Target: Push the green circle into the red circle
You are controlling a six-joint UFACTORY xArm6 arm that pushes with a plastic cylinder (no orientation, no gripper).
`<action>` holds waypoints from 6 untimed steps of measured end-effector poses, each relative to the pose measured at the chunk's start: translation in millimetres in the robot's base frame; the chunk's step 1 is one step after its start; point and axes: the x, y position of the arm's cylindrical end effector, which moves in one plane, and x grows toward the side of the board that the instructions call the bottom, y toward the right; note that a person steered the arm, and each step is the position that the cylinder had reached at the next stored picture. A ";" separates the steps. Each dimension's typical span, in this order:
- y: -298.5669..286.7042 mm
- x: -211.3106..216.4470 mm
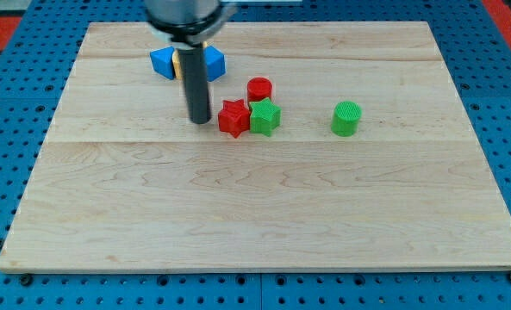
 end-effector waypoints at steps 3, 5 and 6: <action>281.7 61.2; 200.7 20.5; 238.3 18.2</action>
